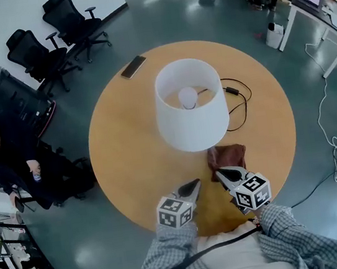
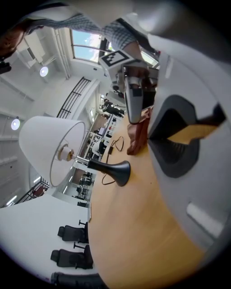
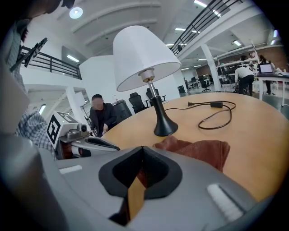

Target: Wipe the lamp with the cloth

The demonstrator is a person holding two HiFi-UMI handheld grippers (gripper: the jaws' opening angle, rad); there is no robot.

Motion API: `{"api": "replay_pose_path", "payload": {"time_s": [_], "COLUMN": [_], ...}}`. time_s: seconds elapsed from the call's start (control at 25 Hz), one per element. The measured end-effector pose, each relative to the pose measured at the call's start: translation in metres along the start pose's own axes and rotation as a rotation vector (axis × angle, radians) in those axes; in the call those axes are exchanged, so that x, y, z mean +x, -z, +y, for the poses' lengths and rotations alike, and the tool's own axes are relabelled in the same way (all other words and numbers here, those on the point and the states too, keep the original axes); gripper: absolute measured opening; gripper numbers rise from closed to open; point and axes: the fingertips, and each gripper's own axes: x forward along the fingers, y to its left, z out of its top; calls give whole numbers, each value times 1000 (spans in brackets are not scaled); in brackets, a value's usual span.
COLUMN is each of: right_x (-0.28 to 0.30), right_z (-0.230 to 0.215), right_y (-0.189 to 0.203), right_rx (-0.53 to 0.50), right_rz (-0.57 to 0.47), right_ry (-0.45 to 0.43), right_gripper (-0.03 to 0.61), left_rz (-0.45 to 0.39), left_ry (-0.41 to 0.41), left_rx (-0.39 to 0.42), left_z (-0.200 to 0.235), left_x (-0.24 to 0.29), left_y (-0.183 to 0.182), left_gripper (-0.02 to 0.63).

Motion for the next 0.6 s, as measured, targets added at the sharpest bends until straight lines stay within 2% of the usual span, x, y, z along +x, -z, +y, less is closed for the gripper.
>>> {"api": "replay_pose_path", "payload": {"time_s": [0.6], "right_x": [-2], "right_z": [-7], "right_y": [-3], "right_rx": [6], "right_rz": [3], "right_ry": [14], "right_gripper": [3], "left_rz": [-2], "left_ry": [-6], "left_rx": [-8], "left_z": [2], "left_x": [1], "left_y": [-3], "left_gripper": [0]}}
